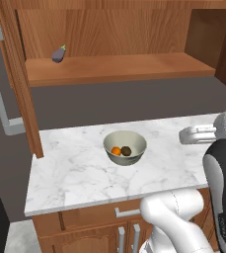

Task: Open the cabinet. Pick the kiwi and tangerine from the cabinet and place them into the bowl. Then close the cabinet.

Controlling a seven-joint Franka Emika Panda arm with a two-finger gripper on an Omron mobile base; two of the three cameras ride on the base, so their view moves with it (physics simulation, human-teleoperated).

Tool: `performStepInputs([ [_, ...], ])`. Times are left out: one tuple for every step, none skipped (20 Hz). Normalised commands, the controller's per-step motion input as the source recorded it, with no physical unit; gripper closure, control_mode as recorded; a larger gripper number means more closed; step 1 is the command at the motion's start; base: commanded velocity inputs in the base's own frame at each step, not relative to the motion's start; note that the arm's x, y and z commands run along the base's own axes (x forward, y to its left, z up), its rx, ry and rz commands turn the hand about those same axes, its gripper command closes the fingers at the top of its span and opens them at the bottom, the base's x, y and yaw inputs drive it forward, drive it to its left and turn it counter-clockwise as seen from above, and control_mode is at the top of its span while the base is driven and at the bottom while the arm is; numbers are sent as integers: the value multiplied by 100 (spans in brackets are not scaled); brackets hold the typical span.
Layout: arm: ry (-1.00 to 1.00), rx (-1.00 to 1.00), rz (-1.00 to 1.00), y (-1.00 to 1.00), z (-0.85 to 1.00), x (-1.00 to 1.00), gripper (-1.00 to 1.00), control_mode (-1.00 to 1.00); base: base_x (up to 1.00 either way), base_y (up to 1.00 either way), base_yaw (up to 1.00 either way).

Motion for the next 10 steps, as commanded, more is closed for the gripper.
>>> performStepInputs([
  [-3,0,0,-66,31,-55,-100,-100,0,0,0],
  [-2,-2,0,-61,30,-49,-100,-100,0,0,0],
  [-1,-3,0,-60,31,-46,-100,-100,0,0,0],
  [0,-4,0,-57,36,-45,-100,-100,0,0,0],
  [0,-4,0,-58,41,-46,-100,-100,0,0,0],
  [0,-3,0,-61,46,-48,-100,-100,0,0,0],
  [-1,-4,0,-61,47,-49,-100,-100,0,0,0],
  [-5,-3,0,-59,45,-50,-100,-100,0,0,0],
  [-9,-3,0,-60,45,-51,-100,-100,0,0,0],
  [-9,-4,0,-53,45,-49,-100,-100,0,0,0],
])
